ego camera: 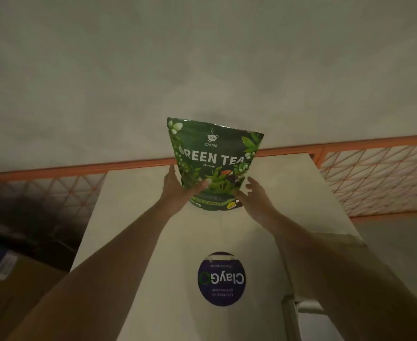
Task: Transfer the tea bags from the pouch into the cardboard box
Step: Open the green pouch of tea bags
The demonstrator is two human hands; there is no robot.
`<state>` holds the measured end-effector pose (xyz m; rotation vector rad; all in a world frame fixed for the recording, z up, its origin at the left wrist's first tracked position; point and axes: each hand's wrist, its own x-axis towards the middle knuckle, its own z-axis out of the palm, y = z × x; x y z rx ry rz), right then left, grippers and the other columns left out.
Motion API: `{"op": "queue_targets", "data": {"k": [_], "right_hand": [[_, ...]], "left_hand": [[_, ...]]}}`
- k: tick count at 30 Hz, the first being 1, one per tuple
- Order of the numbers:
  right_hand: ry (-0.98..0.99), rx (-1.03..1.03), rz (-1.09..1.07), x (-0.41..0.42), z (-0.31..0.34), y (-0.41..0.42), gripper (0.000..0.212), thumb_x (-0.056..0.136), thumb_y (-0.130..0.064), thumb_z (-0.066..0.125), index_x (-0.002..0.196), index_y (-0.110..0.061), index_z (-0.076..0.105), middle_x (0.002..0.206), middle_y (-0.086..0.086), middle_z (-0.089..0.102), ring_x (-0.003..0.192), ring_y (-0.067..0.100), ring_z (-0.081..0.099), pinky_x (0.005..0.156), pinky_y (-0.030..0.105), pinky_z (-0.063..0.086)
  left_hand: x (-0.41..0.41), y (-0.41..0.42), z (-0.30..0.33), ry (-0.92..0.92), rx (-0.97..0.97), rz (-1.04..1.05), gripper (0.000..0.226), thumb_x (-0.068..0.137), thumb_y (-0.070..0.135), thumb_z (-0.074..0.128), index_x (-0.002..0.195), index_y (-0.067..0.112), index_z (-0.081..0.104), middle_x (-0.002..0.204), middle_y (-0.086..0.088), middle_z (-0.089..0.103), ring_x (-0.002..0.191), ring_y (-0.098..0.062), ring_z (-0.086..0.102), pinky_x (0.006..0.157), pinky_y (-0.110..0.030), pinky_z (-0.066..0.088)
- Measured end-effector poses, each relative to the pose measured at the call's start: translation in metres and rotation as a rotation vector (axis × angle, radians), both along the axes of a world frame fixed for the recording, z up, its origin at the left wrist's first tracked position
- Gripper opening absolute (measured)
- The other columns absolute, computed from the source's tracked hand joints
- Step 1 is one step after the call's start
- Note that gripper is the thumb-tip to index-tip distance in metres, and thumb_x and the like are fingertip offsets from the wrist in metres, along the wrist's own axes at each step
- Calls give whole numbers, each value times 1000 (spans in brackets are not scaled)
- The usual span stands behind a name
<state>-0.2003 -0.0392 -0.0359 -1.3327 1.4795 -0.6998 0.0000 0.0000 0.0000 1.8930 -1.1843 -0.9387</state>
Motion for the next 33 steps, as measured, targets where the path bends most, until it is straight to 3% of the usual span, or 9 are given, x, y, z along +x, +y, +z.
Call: {"op": "queue_targets", "data": {"k": [2,4,8,11,15,19,22,26,33], "right_hand": [[-91,-10,-17,3,1,-8,77,88,-27,69,151,-15,26,145,6,40,130,24,43,91,26,43],[-197,-30,-5,8,5,-10,64,85,-15,72,141,-13,39,129,-1,50,113,18,55,76,13,48],[-337,-69,-33,14,9,-12,28,83,-8,73,95,-26,56,98,-5,66,85,8,66,71,23,54],[-376,-79,-81,13,15,-6,36,84,-19,74,110,-18,49,96,-13,58,82,-2,60,61,12,50],[-306,-123,-57,6,19,4,54,84,-23,74,126,-18,42,101,-16,58,84,-6,57,55,5,47],[-227,-139,-14,0,27,19,50,83,-35,73,125,-19,49,102,-17,61,88,-6,57,56,6,48],[-142,-194,24,-8,27,34,48,80,-42,74,121,-21,59,109,-10,69,97,5,65,81,29,56],[-100,-242,81,-20,39,67,47,75,-44,75,117,-26,64,108,-7,72,101,13,67,86,36,54],[-14,-277,57,-33,61,150,23,81,-23,76,103,-21,70,84,-15,69,79,0,64,59,12,45]], "left_hand": [[-3,-5,4,162,-110,14,96,71,30,92,146,17,34,124,11,51,109,7,54,85,-8,50],[-6,-13,-1,222,-171,9,73,79,-5,80,130,21,36,105,21,47,80,22,56,66,-2,48],[-1,-23,-7,283,-145,103,105,53,42,98,136,30,36,132,5,48,121,-9,53,91,-23,56],[1,-26,-12,273,-128,134,137,32,72,90,147,27,30,147,-4,38,136,-23,45,106,-48,50],[-5,-14,4,339,-158,119,57,68,29,92,106,24,51,111,8,60,106,-12,67,94,-47,57],[-3,8,8,341,-108,98,105,47,51,97,126,14,38,123,2,59,114,-20,65,92,-53,58],[-4,30,12,321,-101,73,102,48,52,92,126,18,37,122,4,58,115,-21,64,93,-54,57],[-7,68,17,320,-120,61,104,45,55,91,127,16,39,123,2,60,114,-21,66,92,-54,57],[-18,149,15,332,-139,103,95,60,37,94,127,14,30,125,6,51,120,-19,61,93,-52,57]]}}
